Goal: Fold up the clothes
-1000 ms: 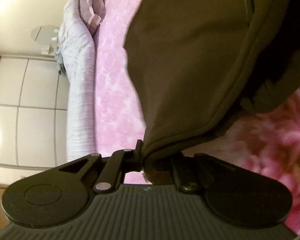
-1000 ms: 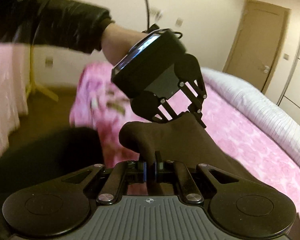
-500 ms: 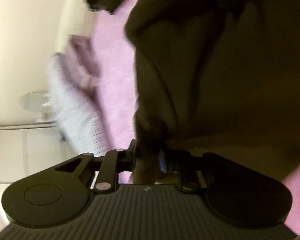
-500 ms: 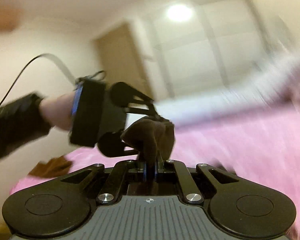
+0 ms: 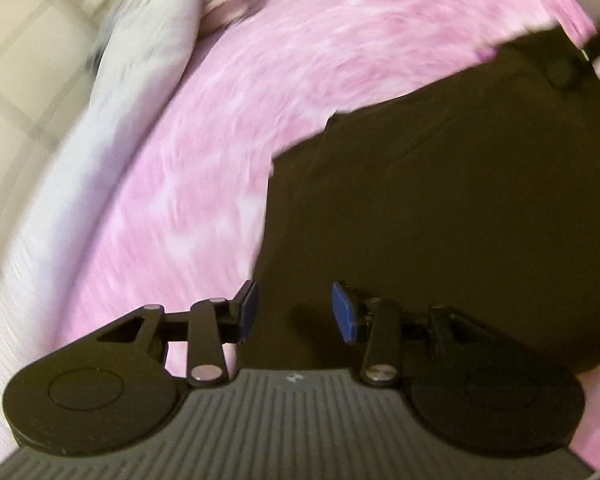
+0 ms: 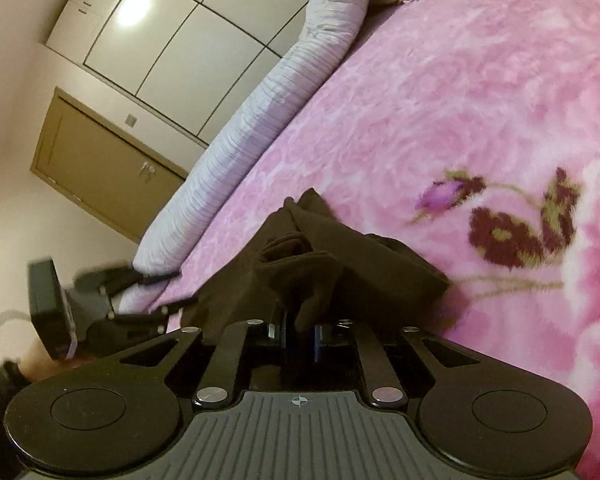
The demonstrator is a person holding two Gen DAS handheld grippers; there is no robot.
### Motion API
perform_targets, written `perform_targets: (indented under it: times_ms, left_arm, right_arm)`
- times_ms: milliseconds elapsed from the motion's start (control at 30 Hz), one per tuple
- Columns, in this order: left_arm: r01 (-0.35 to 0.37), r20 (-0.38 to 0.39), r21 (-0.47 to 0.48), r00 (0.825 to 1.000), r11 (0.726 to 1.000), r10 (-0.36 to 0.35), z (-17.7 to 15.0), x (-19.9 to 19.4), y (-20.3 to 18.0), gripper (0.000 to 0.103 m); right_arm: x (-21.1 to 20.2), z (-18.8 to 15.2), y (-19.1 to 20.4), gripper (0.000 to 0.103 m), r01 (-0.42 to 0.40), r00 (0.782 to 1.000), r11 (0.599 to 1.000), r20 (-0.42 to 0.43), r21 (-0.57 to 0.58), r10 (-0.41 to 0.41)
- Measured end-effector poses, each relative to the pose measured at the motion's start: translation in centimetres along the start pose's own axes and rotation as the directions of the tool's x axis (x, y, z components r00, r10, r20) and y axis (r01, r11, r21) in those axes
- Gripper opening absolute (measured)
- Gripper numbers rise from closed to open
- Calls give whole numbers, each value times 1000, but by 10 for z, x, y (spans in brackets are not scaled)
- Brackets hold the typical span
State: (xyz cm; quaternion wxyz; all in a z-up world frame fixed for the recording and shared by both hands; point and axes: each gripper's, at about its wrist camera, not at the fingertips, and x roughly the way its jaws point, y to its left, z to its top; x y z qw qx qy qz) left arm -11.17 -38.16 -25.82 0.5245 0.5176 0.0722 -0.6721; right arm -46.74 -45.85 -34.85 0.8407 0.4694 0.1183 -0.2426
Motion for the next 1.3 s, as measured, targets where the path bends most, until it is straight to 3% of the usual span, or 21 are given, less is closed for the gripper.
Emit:
perform_targets:
  times_ms: [33,100,200,367,433,467,500,567,600,633,767,867,1000,1100,1200,1300]
  left_arm:
    - [15,-3,-39,1000,999,-16,-13,-2,6,38]
    - [45,-8,-116,999,992,-46,-39,-8,18,38]
    - [110,19,-235,994,966,-108,-41,9,42,38]
    - [223,46,-353,974,908,-222,-14,63,70,40]
    - [281,31,-400,956,872,-293,-10,83,77,41]
    - [305,23,-420,945,855,-326,-8,92,79,41]
    - [310,23,-419,943,853,-331,-7,96,79,41]
    - [300,57,-417,951,858,-305,-7,89,79,21]
    - [295,75,-416,954,860,-291,-8,86,79,9]
    - [290,92,-415,956,862,-277,-8,82,79,8]
    - [268,161,-413,962,870,-220,-9,68,78,7]
    - [252,212,-412,961,875,-177,-10,57,78,7]
    - [250,126,-412,968,876,-217,-10,88,65,7]
    - [232,204,-402,966,886,-161,-8,75,62,7]
    - [240,294,-411,948,880,-121,-9,58,66,7]
    - [238,198,-416,966,878,-169,-12,87,62,9]
  right_arm:
    - [-1,0,1,19,2,1000,1000,1,0,-2]
    - [-3,1,4,35,5,1000,1000,3,1,-5]
    - [-7,2,8,50,10,1000,1000,7,2,-10]
    - [-1,6,2,50,9,999,999,44,51,-11]
    - [3,8,-2,50,6,998,997,64,77,-11]
    - [5,10,-5,46,5,997,996,74,90,-11]
    - [7,10,-6,29,7,997,996,77,94,-14]
    - [7,10,-3,10,19,998,998,63,66,-23]
    - [7,10,-1,7,26,998,998,54,49,-29]
    - [4,13,1,6,19,998,999,58,35,-21]
    - [-22,36,21,5,-36,991,997,123,-65,44]
    - [-22,39,27,4,4,989,987,148,-162,20]
    - [3,25,-13,4,76,996,996,51,-37,-74]
    - [5,21,-19,4,86,995,996,48,-15,-85]
    - [5,17,-21,4,88,994,996,58,-9,-88]
    - [4,14,-23,5,91,994,996,68,-2,-90]
